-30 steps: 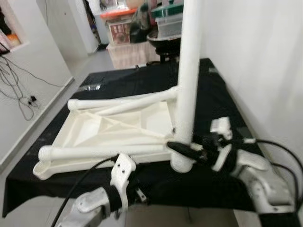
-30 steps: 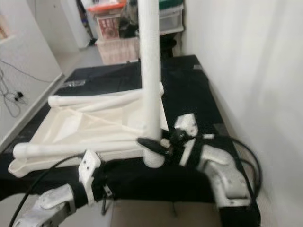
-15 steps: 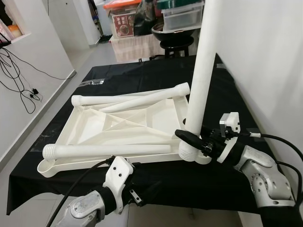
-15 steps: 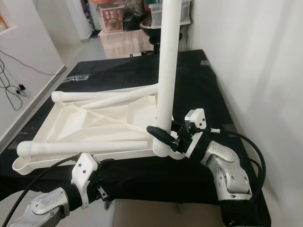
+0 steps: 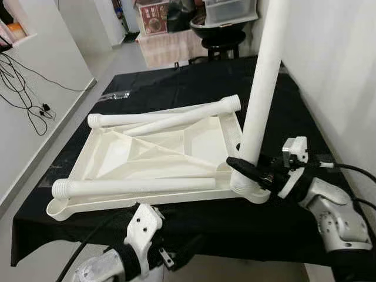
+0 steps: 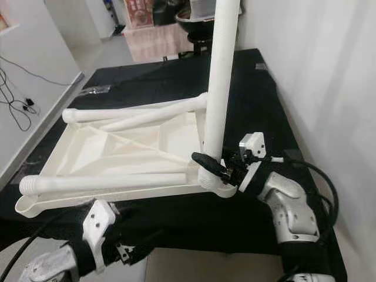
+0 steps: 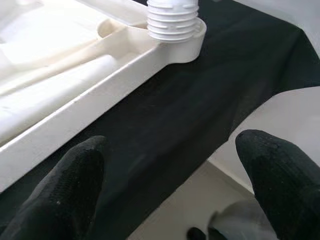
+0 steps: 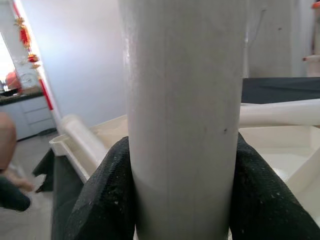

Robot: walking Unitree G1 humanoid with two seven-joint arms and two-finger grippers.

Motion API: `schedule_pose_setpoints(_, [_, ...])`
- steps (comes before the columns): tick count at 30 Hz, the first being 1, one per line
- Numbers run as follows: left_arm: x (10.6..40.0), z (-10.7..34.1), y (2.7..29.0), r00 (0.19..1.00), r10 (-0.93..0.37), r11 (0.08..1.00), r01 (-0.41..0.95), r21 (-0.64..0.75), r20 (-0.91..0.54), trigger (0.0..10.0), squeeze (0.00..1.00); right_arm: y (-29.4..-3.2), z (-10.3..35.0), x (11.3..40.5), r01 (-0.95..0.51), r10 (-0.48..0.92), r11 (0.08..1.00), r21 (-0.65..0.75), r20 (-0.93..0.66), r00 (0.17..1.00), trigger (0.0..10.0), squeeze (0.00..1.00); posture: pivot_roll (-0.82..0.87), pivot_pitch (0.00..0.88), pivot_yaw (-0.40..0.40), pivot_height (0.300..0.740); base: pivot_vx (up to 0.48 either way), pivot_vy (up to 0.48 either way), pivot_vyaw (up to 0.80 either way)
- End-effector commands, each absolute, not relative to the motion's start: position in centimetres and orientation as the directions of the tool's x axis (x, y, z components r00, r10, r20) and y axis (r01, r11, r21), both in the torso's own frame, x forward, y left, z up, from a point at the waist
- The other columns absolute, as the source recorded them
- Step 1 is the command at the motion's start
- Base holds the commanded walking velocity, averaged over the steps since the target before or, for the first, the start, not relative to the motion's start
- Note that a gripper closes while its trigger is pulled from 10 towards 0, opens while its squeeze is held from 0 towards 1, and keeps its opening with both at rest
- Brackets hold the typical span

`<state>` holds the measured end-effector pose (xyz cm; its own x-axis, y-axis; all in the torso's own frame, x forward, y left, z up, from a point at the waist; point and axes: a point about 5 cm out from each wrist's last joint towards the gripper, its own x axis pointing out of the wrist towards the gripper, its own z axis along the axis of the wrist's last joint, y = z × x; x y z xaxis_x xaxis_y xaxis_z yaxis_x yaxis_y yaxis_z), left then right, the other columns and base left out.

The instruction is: Building children table

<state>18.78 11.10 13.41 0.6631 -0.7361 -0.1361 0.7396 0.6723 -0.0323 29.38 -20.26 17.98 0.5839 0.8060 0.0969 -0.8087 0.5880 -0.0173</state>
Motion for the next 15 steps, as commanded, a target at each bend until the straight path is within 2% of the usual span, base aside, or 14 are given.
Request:
schedule_pose_setpoints(1, [18.6,13.4,11.4,0.656,-0.738,0.667,0.745,-0.022,-0.159,10.0,0.0,-19.2,17.7,28.8,-0.853,0.851,0.521,-0.001,0.075,0.52,10.0,0.0,-0.01,0.14,0.143,0.74,0.0,0.0,0.0])
schedule_pose_setpoints(5, [18.7,13.5,11.4,0.66,-0.735,0.67,0.742,-0.021,-0.158,10.0,0.0,-18.9,17.7,28.6,-0.864,0.862,0.503,-0.007,0.068,0.502,10.0,0.0,-0.01,0.142,0.142,0.74,0.0,0.0,0.0])
schedule_pose_setpoints(8, [19.8,13.9,11.8,0.718,-0.684,0.724,0.69,0.004,-0.132,10.0,0.0,-19.1,18.0,28.6,-0.863,0.864,0.503,-0.034,0.051,0.501,10.0,0.0,-0.01,0.135,0.138,0.74,0.0,0.0,0.0])
schedule_pose_setpoints(15, [20.8,13.9,12.1,0.756,-0.644,0.757,0.652,0.043,-0.12,10.0,0.0,-22.0,18.9,29.8,-0.821,0.824,0.566,-0.073,0.015,0.567,10.0,0.0,-0.03,0.132,0.13,0.74,0.0,0.0,0.0])
